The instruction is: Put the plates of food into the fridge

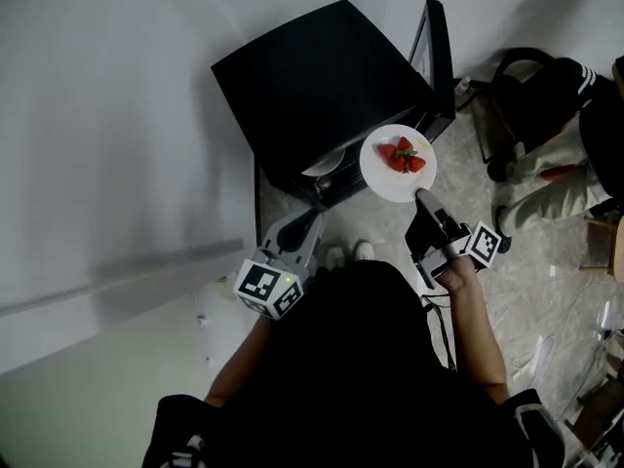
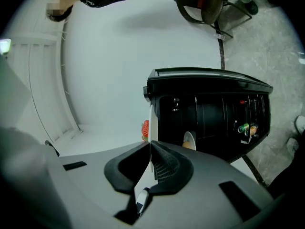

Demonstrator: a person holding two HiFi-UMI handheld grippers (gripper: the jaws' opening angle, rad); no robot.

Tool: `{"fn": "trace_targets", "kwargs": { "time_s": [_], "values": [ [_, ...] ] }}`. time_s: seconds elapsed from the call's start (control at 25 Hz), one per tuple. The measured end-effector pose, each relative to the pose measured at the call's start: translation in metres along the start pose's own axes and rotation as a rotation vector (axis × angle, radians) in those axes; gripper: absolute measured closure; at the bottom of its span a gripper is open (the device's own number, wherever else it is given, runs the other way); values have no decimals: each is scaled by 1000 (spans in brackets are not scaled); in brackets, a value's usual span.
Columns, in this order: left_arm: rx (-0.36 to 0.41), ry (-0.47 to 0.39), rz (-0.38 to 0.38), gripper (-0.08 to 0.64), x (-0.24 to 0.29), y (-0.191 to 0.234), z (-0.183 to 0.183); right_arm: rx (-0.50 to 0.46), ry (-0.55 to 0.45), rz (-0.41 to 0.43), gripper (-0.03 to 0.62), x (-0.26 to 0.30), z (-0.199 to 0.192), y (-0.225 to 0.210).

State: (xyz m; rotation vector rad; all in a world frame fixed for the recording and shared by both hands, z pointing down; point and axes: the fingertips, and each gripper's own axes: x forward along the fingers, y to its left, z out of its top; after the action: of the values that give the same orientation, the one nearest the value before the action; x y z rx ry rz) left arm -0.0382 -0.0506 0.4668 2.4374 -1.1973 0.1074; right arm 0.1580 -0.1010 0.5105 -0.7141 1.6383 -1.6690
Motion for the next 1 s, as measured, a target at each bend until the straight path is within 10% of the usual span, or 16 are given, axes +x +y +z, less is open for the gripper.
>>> {"fn": "trace_targets", "kwargs": {
  "time_s": [1.0],
  "values": [
    [-35, 42, 80, 535, -8, 15, -5, -4, -43, -199, 561, 54, 49, -135]
  ]
}}
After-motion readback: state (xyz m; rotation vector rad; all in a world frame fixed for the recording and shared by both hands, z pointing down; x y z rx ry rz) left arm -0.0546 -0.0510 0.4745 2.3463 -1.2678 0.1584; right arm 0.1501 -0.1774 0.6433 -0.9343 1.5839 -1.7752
